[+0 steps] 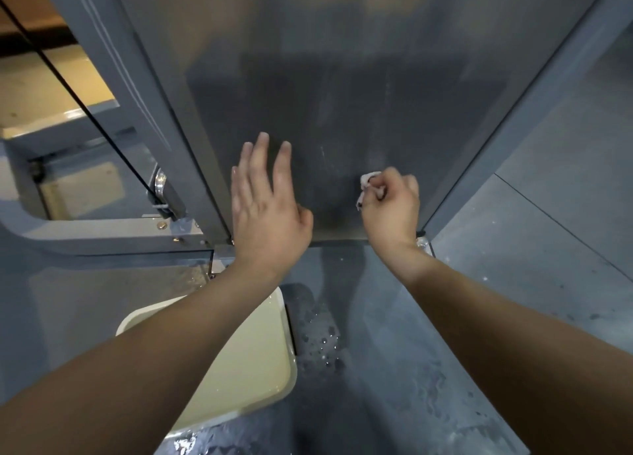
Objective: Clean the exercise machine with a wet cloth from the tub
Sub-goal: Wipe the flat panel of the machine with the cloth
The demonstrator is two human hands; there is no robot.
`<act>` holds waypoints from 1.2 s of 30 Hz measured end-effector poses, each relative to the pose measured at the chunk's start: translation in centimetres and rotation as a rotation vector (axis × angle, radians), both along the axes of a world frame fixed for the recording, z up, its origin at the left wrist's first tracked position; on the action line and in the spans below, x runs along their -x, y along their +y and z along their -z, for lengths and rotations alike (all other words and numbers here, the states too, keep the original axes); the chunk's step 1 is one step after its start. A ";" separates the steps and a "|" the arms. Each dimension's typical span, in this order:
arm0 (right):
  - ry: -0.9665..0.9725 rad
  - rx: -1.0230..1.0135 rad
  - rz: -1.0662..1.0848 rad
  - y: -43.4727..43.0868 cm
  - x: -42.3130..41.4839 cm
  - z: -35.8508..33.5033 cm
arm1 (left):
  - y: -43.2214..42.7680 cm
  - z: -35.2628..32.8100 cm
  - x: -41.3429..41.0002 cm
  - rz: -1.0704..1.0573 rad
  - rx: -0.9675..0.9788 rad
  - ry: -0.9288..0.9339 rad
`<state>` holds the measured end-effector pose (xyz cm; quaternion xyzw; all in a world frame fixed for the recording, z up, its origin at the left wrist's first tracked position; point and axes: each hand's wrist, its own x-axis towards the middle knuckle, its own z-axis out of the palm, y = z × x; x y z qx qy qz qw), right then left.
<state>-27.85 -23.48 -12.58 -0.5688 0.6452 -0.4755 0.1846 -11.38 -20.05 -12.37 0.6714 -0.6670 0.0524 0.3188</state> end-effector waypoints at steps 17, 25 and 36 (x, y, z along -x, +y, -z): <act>0.240 0.278 -0.101 -1.6 2.7 -0.4 | -0.6 1.4 -1.9 0.047 -0.166 -0.254; 0.365 0.317 -0.325 -1.7 1.9 0.1 | -0.8 1.5 -1.9 0.047 -0.163 -0.257; 0.495 0.142 -0.423 -1.6 -0.2 1.6 | -0.7 1.5 -3.3 0.072 -0.211 -0.322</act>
